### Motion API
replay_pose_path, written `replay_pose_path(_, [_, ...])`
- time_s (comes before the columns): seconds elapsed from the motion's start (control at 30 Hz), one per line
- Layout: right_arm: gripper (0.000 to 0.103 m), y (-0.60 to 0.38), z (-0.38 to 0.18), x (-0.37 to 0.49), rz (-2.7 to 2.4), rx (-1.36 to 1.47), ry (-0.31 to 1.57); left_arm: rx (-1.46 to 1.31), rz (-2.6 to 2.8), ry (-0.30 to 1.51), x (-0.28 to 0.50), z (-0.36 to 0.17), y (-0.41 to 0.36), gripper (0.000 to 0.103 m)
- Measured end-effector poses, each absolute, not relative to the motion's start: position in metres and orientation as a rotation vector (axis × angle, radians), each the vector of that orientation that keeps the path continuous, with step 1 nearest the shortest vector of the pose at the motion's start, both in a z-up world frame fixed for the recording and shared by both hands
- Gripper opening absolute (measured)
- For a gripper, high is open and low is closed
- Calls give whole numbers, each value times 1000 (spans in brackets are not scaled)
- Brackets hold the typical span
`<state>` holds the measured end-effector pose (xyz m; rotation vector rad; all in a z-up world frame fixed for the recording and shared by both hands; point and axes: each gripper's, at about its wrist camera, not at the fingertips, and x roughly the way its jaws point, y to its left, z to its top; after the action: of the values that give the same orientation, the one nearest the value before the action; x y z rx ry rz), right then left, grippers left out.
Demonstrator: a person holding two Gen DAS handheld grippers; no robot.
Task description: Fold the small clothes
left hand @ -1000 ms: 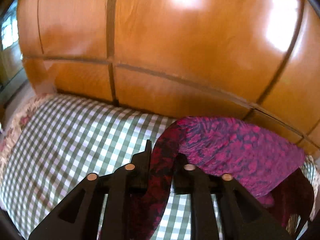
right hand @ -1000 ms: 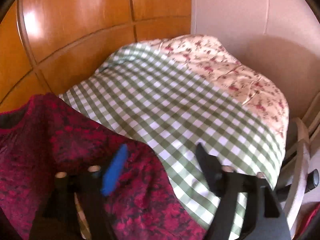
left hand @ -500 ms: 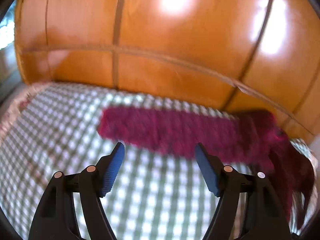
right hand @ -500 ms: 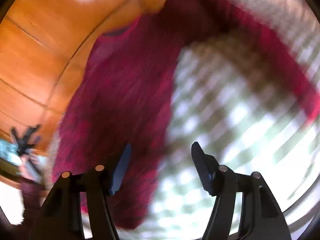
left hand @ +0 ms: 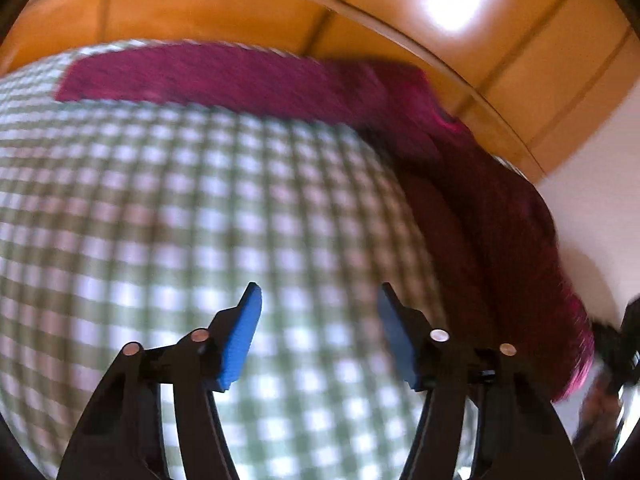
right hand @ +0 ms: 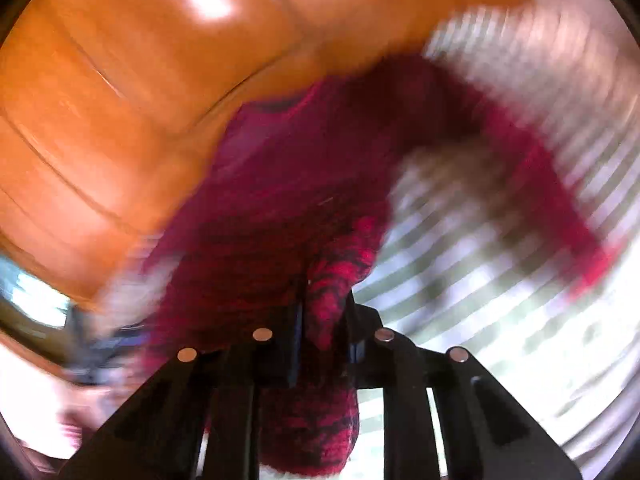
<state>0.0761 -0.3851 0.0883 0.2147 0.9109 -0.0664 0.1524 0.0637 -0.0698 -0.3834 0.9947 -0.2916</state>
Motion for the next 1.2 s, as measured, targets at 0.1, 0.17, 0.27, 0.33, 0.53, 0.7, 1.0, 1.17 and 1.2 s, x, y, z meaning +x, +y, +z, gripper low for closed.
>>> replay_pose_path(0.1, [13,-392,86,83,-255,-90,906,-395,-386,1024,150,-77,31,47])
replay_pose_path(0.17, [13,-408,75,88,-277,-68,947,-405,-437,1042,149,-81,7,47])
replay_pose_path(0.27, [13,-411,54,92,-280,-26,982,-452,-515,1077,150,-91,-22,48])
replay_pose_path(0.33, [13,-414,40,94,-269,5,1012,-508,-558,1100,151,-98,-37,48])
replay_pose_path(0.53, [13,-425,21,91,-257,65,1054,-616,-571,1097,164,-106,-61,48])
replay_pose_path(0.7, [13,-431,10,95,-244,93,1084,-734,-621,1099,180,-107,-78,47])
replay_pose_path(1.0, [13,-439,2,100,-227,118,1104,-670,-584,1136,202,-108,-100,22])
replay_pose_path(1.17, [13,-434,13,90,-148,184,1093,-608,-592,1083,187,-72,-76,17])
replay_pose_path(1.2, [13,-429,15,87,-117,199,1093,-590,-596,1070,183,-64,-70,16])
